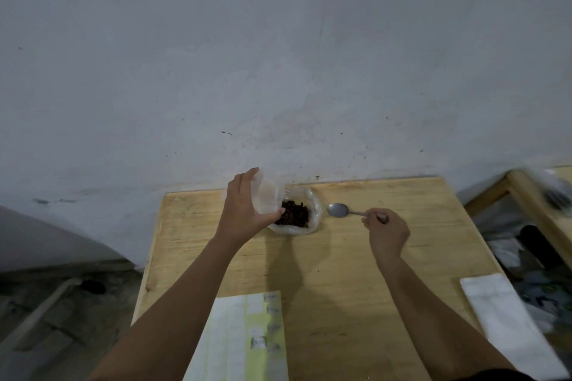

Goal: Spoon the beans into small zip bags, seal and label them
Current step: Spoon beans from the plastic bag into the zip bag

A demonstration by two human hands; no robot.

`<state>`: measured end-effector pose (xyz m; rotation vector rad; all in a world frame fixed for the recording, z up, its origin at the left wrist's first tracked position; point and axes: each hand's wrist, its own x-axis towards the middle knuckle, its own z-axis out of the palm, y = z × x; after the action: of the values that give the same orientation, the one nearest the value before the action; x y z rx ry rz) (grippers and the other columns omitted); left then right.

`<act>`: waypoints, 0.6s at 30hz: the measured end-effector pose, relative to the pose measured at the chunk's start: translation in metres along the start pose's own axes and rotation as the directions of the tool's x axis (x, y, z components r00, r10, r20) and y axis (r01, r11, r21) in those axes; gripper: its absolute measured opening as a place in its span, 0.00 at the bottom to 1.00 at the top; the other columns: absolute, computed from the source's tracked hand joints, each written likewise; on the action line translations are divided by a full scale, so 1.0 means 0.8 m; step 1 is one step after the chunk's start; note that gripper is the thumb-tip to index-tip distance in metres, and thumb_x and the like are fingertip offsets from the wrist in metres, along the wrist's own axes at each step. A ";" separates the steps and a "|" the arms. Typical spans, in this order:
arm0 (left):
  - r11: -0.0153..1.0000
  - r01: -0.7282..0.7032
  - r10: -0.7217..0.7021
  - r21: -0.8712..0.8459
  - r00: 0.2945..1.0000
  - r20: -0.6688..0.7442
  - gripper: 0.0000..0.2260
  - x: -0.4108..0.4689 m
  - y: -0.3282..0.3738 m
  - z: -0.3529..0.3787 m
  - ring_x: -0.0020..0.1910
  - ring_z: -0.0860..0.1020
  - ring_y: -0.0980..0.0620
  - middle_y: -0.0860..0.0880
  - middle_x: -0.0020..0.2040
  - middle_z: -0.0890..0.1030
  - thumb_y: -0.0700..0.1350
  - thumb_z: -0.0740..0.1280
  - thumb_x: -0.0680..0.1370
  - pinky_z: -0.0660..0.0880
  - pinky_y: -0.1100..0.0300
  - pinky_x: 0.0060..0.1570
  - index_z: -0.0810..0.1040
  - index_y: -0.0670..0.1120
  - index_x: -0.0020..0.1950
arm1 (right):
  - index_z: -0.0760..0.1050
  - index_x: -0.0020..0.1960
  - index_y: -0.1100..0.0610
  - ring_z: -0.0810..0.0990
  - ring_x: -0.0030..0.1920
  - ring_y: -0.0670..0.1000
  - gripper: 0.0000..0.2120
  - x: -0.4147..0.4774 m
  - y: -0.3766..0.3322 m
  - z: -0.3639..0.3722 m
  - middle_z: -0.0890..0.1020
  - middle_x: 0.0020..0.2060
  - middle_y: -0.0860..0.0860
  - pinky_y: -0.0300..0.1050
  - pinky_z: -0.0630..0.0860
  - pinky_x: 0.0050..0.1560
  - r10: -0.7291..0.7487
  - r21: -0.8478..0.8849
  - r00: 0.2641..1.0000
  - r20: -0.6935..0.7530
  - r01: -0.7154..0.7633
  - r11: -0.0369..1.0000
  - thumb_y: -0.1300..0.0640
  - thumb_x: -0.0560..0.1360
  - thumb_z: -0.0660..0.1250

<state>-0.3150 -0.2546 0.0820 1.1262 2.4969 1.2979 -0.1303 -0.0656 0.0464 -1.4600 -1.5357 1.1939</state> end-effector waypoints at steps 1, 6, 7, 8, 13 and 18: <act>1.000 0.000 0.000 0.007 1.000 0.001 0.40 -0.001 -0.001 0.000 0.64 0.62 0.56 0.51 0.66 0.66 0.52 0.78 0.65 0.63 0.62 0.60 0.61 0.48 0.71 | 0.77 0.41 0.59 0.82 0.36 0.55 0.05 0.002 -0.009 -0.001 0.79 0.30 0.53 0.54 0.80 0.46 -0.015 0.013 1.000 -0.024 0.016 1.000 0.65 0.74 0.66; 0.996 -0.010 0.010 0.086 1.000 0.001 0.42 -0.002 -0.006 -0.004 0.66 0.62 0.51 0.49 0.67 0.65 0.53 0.77 0.64 0.64 0.59 0.63 0.60 0.47 0.72 | 0.75 0.46 0.62 0.80 0.33 0.43 0.06 -0.011 -0.053 0.004 0.79 0.36 0.56 0.38 0.80 0.43 -0.111 0.266 0.990 -0.090 0.131 0.955 0.62 0.79 0.60; 0.995 -0.004 0.003 0.102 1.000 0.005 0.42 -0.002 -0.007 -0.005 0.67 0.61 0.51 0.49 0.68 0.64 0.53 0.77 0.64 0.63 0.59 0.63 0.60 0.47 0.73 | 0.75 0.46 0.62 0.79 0.32 0.40 0.07 -0.016 -0.059 0.007 0.78 0.35 0.56 0.34 0.79 0.40 -0.155 0.287 0.985 -0.073 0.170 0.943 0.62 0.79 0.60; 0.993 0.001 -0.002 0.118 1.000 0.008 0.42 -0.002 -0.008 -0.007 0.67 0.61 0.51 0.49 0.68 0.64 0.53 0.77 0.65 0.63 0.59 0.63 0.60 0.47 0.73 | 0.75 0.45 0.62 0.79 0.32 0.40 0.07 -0.020 -0.062 0.011 0.78 0.35 0.54 0.32 0.78 0.39 -0.204 0.288 0.978 -0.038 0.207 0.935 0.62 0.80 0.59; 0.987 0.013 -0.014 0.160 1.000 0.008 0.42 -0.008 -0.016 -0.016 0.66 0.62 0.48 0.46 0.67 0.65 0.51 0.77 0.65 0.65 0.57 0.63 0.60 0.46 0.73 | 0.76 0.48 0.62 0.79 0.37 0.45 0.07 -0.043 -0.053 0.038 0.78 0.40 0.58 0.37 0.77 0.43 -0.355 0.146 0.909 0.217 0.330 0.933 0.64 0.79 0.59; 0.973 0.068 -0.072 0.219 0.997 0.011 0.42 -0.022 -0.043 -0.040 0.66 0.63 0.46 0.44 0.66 0.65 0.51 0.77 0.64 0.64 0.55 0.63 0.61 0.46 0.73 | 0.77 0.47 0.62 0.80 0.43 0.56 0.08 -0.065 -0.018 0.083 0.79 0.43 0.59 0.53 0.79 0.49 -0.248 -0.024 0.915 0.319 0.269 0.963 0.63 0.79 0.59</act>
<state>-0.3347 -0.2997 0.0723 1.0727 2.6908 1.0101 -0.1906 -0.1261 0.0432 -1.0972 -1.9337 1.2655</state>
